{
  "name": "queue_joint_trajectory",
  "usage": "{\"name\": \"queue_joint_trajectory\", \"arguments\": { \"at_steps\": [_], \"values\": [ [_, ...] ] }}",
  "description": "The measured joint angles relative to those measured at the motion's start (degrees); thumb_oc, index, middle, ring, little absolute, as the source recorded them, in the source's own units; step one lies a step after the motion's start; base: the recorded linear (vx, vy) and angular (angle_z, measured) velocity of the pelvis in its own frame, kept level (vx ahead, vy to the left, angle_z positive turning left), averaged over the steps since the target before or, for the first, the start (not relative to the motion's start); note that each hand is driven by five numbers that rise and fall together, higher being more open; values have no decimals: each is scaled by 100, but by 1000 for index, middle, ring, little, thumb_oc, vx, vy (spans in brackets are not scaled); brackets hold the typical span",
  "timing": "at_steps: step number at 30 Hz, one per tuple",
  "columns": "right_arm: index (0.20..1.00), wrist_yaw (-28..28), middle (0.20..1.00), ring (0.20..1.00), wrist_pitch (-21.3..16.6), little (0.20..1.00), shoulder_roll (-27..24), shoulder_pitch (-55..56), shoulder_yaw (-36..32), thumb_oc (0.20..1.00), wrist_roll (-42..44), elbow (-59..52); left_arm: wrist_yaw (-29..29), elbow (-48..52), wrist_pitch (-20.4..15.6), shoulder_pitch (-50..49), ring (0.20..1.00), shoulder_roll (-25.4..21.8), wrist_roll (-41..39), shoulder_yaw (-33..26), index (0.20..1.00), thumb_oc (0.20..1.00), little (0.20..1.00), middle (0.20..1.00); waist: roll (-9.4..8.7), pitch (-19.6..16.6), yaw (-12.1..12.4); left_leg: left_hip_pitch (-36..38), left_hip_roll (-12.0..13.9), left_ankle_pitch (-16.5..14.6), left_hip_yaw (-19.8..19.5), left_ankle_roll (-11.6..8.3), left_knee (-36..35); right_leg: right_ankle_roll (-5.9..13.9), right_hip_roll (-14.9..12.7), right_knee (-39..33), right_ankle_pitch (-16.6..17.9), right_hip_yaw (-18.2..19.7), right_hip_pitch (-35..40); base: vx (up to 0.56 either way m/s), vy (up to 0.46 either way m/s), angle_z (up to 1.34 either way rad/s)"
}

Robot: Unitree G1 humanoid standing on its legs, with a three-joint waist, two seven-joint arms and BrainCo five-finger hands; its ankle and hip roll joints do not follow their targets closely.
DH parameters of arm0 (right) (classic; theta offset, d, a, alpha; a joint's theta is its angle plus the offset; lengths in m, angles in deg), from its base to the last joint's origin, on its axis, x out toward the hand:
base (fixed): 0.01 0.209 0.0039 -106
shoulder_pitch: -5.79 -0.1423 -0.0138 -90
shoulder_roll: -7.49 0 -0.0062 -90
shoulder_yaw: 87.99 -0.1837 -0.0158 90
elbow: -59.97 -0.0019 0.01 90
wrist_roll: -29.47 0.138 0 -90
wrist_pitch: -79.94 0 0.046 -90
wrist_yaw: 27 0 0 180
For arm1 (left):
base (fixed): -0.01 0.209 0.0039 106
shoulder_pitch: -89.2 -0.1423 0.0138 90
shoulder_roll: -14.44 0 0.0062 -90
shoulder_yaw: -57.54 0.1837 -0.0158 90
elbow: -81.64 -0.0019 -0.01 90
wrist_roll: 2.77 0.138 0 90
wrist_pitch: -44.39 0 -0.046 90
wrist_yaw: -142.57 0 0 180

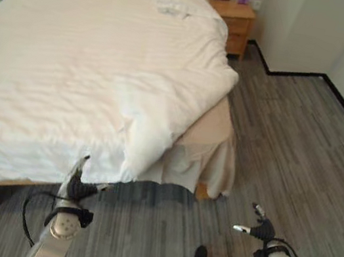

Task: Making the bed.

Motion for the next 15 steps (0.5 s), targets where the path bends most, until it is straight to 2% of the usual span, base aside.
{"name": "queue_joint_trajectory", "arguments": {
  "at_steps": [1,2,3,4,5,6,7,8,10,11,12,14,15],
  "values": [
    [1000,37,1000,1000,10,1000,-129,-8,140,1000,-14,36,-8,-1,101,284,1000,1,-101,-44,1000,1000,1000,1000,9,8,37,-185,38,91,-146,-132,435,-99,11,114,-24,33,11,272,-96,-15],
    [1000,-4,1000,1000,9,1000,-236,-5,264,1000,-65,79,-110,8,220,1019,1000,-141,-153,50,1000,1000,1000,1000,1,5,47,-488,114,307,-354,-210,1045,-234,25,336,-138,49,27,285,2,-48],
    [1000,-15,1000,1000,-8,1000,-233,-257,440,1000,-86,102,-402,-242,-243,1922,1000,-997,-187,54,1000,1000,1000,1000,-283,13,120,-875,-327,-40,-566,-175,1430,-265,-146,249,-234,413,144,204,46,-86],
    [1000,-15,1000,1000,-71,1000,-177,-338,352,1000,-96,31,-543,-252,-233,2031,1000,-1499,-158,-197,1000,1000,1000,1000,-426,-5,54,-989,-734,-216,-564,-109,912,-177,-242,89,-244,584,148,171,92,-140],
    [1000,20,1000,1000,-173,1000,-183,-331,186,1000,-94,-72,-717,-277,-251,1950,1000,-1866,-158,-447,1000,1000,1000,1000,-352,-30,-47,-1027,-939,-153,-583,55,-45,94,-262,8,-376,515,175,97,51,-115],
    [1000,41,1000,1000,-199,1000,-326,-295,106,1000,-96,-102,-787,-380,-280,1946,1000,-1936,-152,-660,1000,1000,1000,1000,-104,-20,-100,-1102,-821,163,-493,318,-524,162,-94,256,-448,465,87,155,69,-76],
    [1000,20,1000,1000,-232,1000,-495,-212,75,1000,-97,-101,-885,-498,-272,1955,1000,-2011,-146,-865,1000,1000,1000,1000,201,-45,-229,-1226,-573,680,-425,325,-889,73,77,662,-384,392,33,238,108,-24],
    [1000,10,1000,1000,-136,1000,-525,278,-118,1000,-103,180,-995,-679,-280,1791,1000,-1842,-48,-787,1000,1000,1000,1000,305,-122,-341,-983,-460,632,-46,434,-1105,-184,171,766,-574,115,117,196,89,8],
    [1000,-8,1000,1000,-107,1000,-538,825,-71,1000,-119,225,-985,-774,-242,1391,1000,-1907,111,-729,1000,1000,1000,1000,164,-205,-465,-817,-631,477,49,407,-1185,-257,82,686,-624,87,156,159,62,24],
    [1000,-29,1000,1000,-48,1000,-492,1049,24,1000,-169,327,-1001,-1001,-103,1490,1000,-1939,221,-571,1000,1000,1000,1000,70,-213,-475,-724,-754,459,70,383,-1322,-237,40,591,-608,19,143,127,36,43],
    [1000,-25,1000,1000,-45,1000,-331,1121,70,1000,-240,576,-1032,-1385,-14,1716,1000,-1961,406,-218,1000,1000,1000,1000,80,-255,-460,-602,-796,447,91,367,-1647,-194,61,465,-579,-68,191,129,38,48],
    [1000,-62,1000,1000,-32,1000,-171,1077,141,1000,-309,772,-930,-1746,120,1824,1000,-1982,558,216,1000,1000,1000,1000,42,-263,-485,-299,-742,453,36,363,-2162,-145,190,335,-510,-110,123,91,49,27],
    [1000,-137,1000,1000,-4,1000,-159,929,290,1000,-315,848,-648,-2459,344,2414,1000,-2243,614,714,1000,1000,1000,1000,-4,-258,-490,-146,-678,445,38,349,-2400,-107,306,255,-433,-99,89,59,40,16]
  ]
}}
